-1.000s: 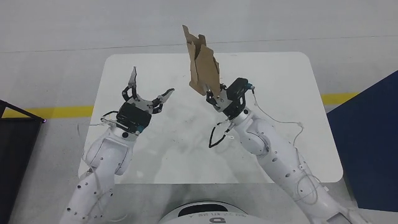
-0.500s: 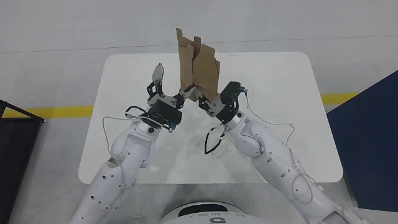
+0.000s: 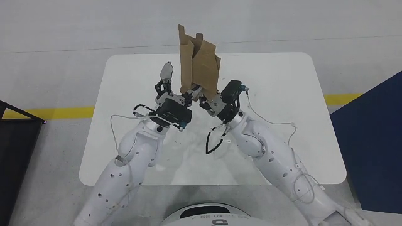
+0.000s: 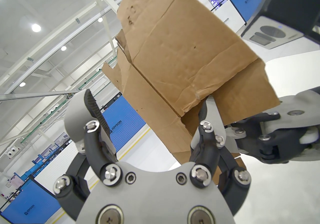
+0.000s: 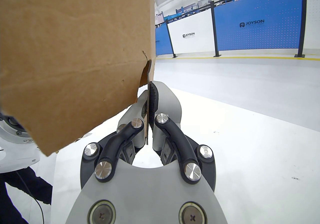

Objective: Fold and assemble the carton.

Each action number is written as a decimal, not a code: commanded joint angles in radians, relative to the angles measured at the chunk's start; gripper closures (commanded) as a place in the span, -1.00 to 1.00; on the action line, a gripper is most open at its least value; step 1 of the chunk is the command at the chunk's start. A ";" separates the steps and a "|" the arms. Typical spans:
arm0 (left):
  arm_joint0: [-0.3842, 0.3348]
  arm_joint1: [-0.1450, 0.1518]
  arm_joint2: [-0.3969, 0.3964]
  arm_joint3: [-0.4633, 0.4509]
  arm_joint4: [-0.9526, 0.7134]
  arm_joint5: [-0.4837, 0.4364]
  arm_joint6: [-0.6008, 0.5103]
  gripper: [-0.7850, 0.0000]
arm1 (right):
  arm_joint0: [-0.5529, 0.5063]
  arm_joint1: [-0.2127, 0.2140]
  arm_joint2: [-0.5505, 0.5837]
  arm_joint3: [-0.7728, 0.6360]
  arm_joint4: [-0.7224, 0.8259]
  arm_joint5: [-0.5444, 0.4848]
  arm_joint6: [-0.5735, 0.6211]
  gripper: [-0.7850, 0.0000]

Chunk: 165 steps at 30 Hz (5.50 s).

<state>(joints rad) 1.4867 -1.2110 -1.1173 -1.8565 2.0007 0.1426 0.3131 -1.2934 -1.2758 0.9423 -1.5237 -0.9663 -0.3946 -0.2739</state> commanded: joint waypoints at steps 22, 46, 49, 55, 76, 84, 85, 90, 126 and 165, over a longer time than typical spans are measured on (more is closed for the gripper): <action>-0.047 -0.016 -0.129 0.091 -0.137 0.112 -0.011 -1.00 | 0.050 -0.022 -0.001 0.053 0.009 -0.022 0.020 1.00; -0.084 -0.038 -0.113 0.201 -0.083 0.145 -0.058 -1.00 | -0.007 -0.022 0.031 0.014 -0.024 -0.037 0.029 1.00; -0.087 -0.041 -0.106 0.215 -0.076 0.148 -0.069 -1.00 | -0.014 -0.022 0.035 0.007 -0.028 -0.042 0.033 1.00; -0.078 -0.046 -0.103 0.210 -0.080 0.145 -0.063 -1.00 | -0.027 -0.020 0.050 0.000 -0.029 -0.042 0.036 1.00; 0.150 -0.020 -0.155 -0.003 0.027 0.030 0.140 -1.00 | -0.023 -0.020 0.102 0.057 0.023 -0.057 0.036 1.00; 0.099 -0.028 -0.076 0.006 0.239 0.151 0.173 -1.00 | -0.026 -0.022 0.107 0.056 0.022 -0.059 0.031 1.00; 0.086 -0.030 -0.069 0.018 0.280 0.177 0.169 -1.00 | -0.028 -0.022 0.108 0.054 0.022 -0.059 0.031 1.00; 0.019 -0.043 -0.029 0.092 0.399 0.289 0.116 -1.00 | -0.042 -0.021 0.117 0.042 0.017 -0.058 0.028 1.00; -0.055 -0.073 0.087 0.193 0.578 0.362 0.018 -1.00 | -0.084 -0.022 0.135 -0.007 -0.001 -0.069 0.033 1.00; -0.056 -0.097 -0.002 0.252 0.422 0.479 0.009 -0.55 | -0.066 -0.032 0.109 -0.003 -0.003 -0.059 0.091 1.00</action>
<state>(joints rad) 1.4301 -1.3071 -1.1208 -1.6036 2.4218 0.6189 0.3182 -1.3598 -1.3079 1.0519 -1.5268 -0.9698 -0.4546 -0.1854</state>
